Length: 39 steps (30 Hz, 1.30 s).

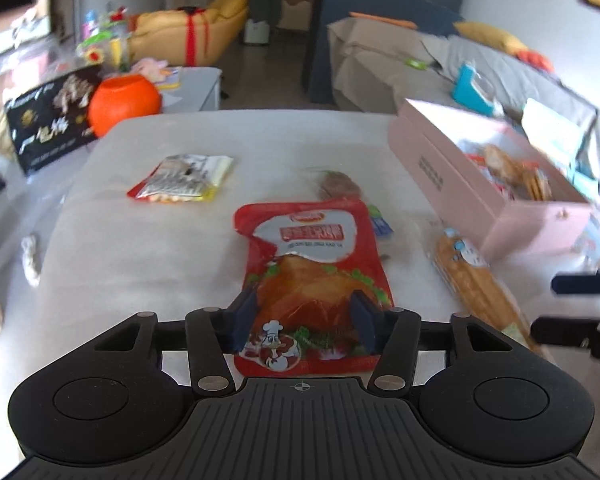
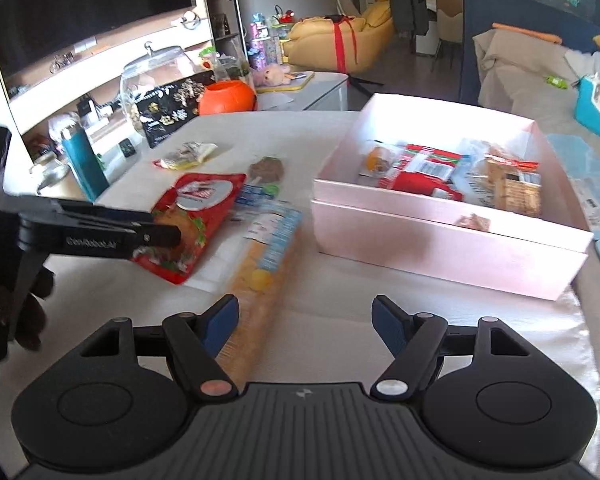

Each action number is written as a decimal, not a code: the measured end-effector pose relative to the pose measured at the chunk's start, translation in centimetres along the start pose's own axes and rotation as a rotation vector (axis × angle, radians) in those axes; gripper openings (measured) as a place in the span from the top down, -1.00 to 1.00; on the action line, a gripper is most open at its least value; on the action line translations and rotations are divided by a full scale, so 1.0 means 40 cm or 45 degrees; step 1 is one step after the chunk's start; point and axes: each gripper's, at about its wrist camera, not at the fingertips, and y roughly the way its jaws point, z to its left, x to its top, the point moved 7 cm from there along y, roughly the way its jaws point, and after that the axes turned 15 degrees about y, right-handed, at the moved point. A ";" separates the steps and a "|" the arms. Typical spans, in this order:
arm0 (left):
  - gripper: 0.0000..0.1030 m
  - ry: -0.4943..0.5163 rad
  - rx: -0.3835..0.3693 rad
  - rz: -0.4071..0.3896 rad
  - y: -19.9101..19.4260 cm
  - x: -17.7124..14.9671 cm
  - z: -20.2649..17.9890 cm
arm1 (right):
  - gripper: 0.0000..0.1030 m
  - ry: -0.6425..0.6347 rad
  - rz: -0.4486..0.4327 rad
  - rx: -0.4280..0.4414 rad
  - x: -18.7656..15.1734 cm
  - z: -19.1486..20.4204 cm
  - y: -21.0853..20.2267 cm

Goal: Organize snacks
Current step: 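Move both open tools back over the chicken packet and bread loaf, then grasp the red roast-chicken packet with the left gripper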

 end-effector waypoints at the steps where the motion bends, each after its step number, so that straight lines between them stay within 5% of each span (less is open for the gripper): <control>1: -0.10 -0.032 -0.004 -0.020 -0.006 0.005 0.007 | -0.44 0.011 0.002 0.013 0.003 0.006 -0.001; 6: -0.10 -0.128 0.069 -0.137 -0.025 0.056 0.054 | -0.44 0.006 -0.001 0.021 0.007 0.032 0.010; 11: -0.11 -0.103 0.001 -0.025 0.052 0.075 0.041 | -0.44 -0.013 0.038 0.020 -0.021 0.037 0.024; 17: -0.62 0.195 0.038 0.050 0.103 0.076 -0.077 | -0.49 0.010 0.076 0.043 -0.049 0.029 0.036; 21: -0.82 0.200 0.044 0.099 0.131 0.079 -0.092 | -0.53 -0.002 0.078 0.049 -0.065 0.033 0.046; 31: -0.74 0.189 0.051 0.086 0.126 0.075 -0.092 | -0.58 -0.089 0.031 0.020 -0.082 0.046 0.047; 39: -0.49 0.139 -0.112 0.014 -0.011 -0.014 -0.106 | -0.58 -0.065 0.037 0.026 -0.071 0.034 0.042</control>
